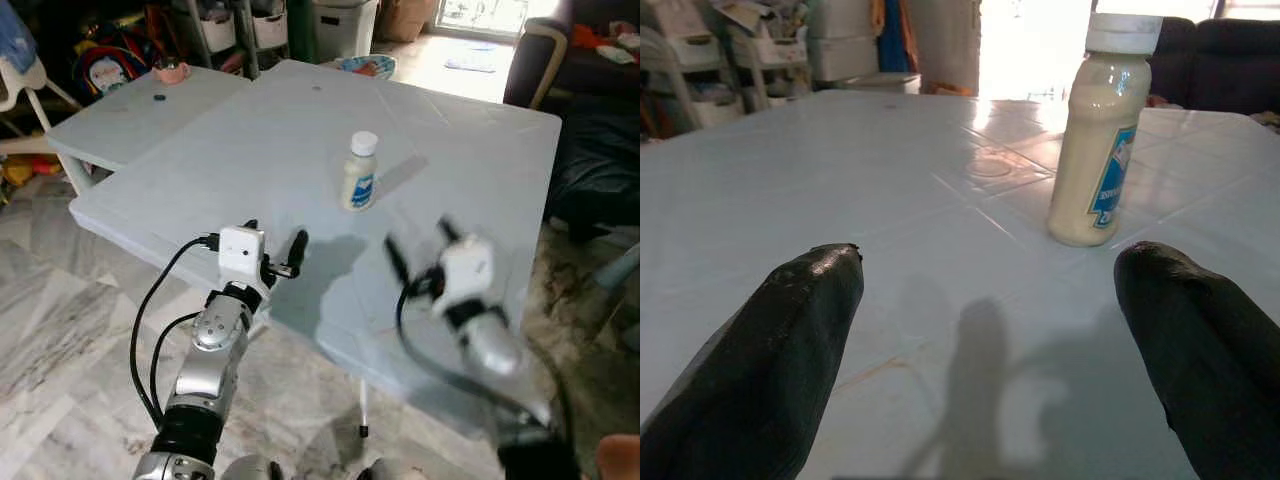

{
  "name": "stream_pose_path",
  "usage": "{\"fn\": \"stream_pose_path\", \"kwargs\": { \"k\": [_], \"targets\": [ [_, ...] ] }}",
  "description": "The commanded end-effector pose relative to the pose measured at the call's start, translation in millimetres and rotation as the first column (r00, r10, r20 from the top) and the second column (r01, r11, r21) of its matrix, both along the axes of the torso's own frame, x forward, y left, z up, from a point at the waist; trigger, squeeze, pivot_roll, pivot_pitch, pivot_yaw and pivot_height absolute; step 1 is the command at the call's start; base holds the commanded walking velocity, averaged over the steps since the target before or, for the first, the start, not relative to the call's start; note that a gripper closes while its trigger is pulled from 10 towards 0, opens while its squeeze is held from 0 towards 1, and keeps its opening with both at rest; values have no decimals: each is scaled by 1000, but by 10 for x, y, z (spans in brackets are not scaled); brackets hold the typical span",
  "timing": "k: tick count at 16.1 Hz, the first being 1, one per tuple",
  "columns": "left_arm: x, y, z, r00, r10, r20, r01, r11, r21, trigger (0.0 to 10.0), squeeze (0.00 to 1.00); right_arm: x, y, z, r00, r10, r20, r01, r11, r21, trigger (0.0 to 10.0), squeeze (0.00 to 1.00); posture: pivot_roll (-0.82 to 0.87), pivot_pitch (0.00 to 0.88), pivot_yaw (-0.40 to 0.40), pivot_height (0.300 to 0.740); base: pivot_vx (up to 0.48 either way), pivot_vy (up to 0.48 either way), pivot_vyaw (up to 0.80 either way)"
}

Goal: Restocking fridge

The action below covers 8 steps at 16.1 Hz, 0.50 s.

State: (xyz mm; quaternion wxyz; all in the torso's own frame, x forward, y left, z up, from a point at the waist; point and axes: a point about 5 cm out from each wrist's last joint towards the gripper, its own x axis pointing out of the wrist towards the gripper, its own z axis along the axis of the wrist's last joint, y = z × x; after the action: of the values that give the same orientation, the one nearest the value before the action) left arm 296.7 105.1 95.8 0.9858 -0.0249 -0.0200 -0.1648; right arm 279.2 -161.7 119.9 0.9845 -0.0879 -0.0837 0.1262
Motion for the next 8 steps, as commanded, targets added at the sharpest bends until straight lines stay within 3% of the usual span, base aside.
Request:
{"fn": "stream_pose_path", "kwargs": {
  "k": [1, 5, 8],
  "targets": [
    [-6, 110, 20, 999, 34, 4, -34, 999, 14, 10000, 0, 73, -66, 141, 999, -18, 43, 18, 1000, 2, 10000, 0, -45, 54, 48, 740, 0, 0, 0],
    [-74, 115, 2, 1000, 27, -4, -27, 999, 31, 10000, 0, 442, -196, 427, 997, 6, 82, -2, 999, -52, 10000, 0, -16, 75, 60, 740, 0, 0, 0],
    [-102, 187, 70, 999, 49, 10, -50, 998, 48, 10000, 0, 613, -123, 619, 993, 68, 100, -65, 997, -33, 10000, 0, 26, 112, 72, 740, 0, 0, 0]
  ]
}}
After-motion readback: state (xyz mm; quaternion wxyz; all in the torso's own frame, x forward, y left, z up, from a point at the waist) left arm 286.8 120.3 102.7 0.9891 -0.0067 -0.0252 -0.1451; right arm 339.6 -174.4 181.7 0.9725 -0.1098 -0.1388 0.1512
